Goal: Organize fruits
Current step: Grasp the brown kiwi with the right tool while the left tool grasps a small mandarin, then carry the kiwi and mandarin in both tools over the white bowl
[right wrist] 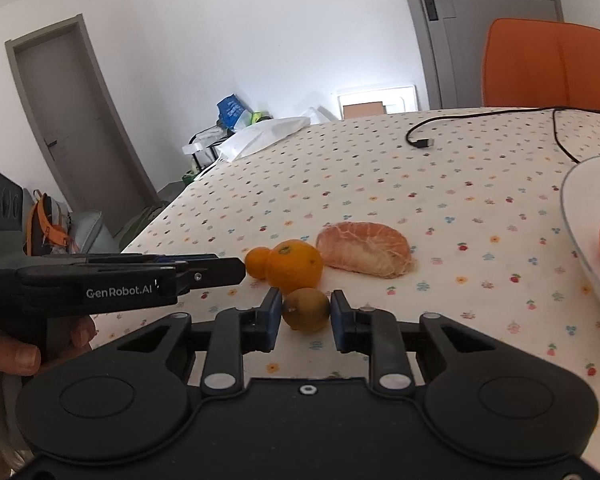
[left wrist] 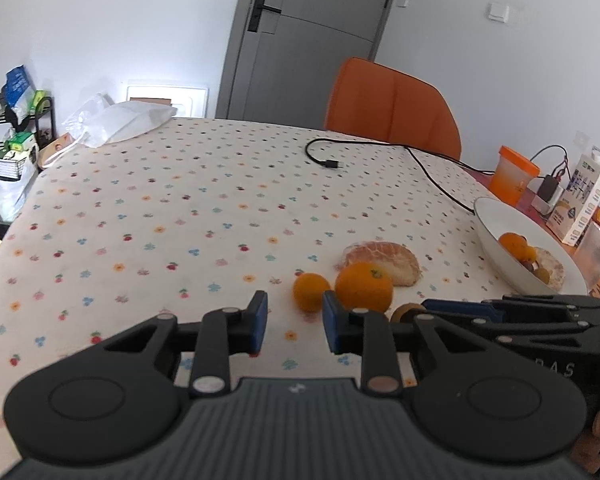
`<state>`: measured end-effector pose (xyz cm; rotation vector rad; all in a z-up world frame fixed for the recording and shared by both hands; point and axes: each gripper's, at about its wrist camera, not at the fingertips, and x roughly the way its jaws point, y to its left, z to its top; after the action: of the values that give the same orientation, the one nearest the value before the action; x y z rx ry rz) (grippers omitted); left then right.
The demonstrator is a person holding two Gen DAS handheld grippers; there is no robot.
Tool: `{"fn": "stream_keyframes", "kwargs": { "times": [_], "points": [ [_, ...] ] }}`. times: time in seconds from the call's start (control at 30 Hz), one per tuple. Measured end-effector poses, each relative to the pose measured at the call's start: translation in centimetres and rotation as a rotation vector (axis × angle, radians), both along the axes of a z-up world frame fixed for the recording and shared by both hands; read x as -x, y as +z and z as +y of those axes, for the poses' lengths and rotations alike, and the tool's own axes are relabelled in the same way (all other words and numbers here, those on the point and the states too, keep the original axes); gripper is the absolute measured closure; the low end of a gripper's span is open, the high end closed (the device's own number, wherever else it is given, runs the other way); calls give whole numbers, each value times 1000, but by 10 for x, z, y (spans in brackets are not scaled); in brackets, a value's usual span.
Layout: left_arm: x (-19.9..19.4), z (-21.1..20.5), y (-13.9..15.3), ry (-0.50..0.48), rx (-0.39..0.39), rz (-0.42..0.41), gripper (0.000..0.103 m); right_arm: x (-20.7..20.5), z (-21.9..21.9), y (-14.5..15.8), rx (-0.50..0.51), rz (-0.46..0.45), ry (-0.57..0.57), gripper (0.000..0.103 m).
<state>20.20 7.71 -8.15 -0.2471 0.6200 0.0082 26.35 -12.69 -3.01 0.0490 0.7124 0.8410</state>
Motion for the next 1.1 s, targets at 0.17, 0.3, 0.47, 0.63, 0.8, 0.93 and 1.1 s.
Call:
{"fn": "stream_keyframes", "kwargs": {
  "times": [0.17,0.3,0.47,0.63,0.8,0.93,1.1],
  "points": [
    [-4,-4,0,-10,-13,-3,75,-2,-10,0,-5,-1,-29,79],
    [-8,-6,-2,-18,-12,2,75,-2,-18,1,-7,-5,-49,79],
    [-13,-7,-5,-14,-16,0,75,-1,-28,1,-11,-10,-76,79],
    [-11,-7,-4,7,-1,2,83,2,-42,4,-20,-14,-103,79],
    [-1,-13,7,11,-18,-26,83,4,-55,8,-30,-22,-128,79],
    [5,-21,20,1,-30,-52,83,7,-64,11,-43,-32,-145,79],
    [8,-35,29,-23,-42,-72,83,11,-76,15,-58,-42,-163,79]
  ]
}}
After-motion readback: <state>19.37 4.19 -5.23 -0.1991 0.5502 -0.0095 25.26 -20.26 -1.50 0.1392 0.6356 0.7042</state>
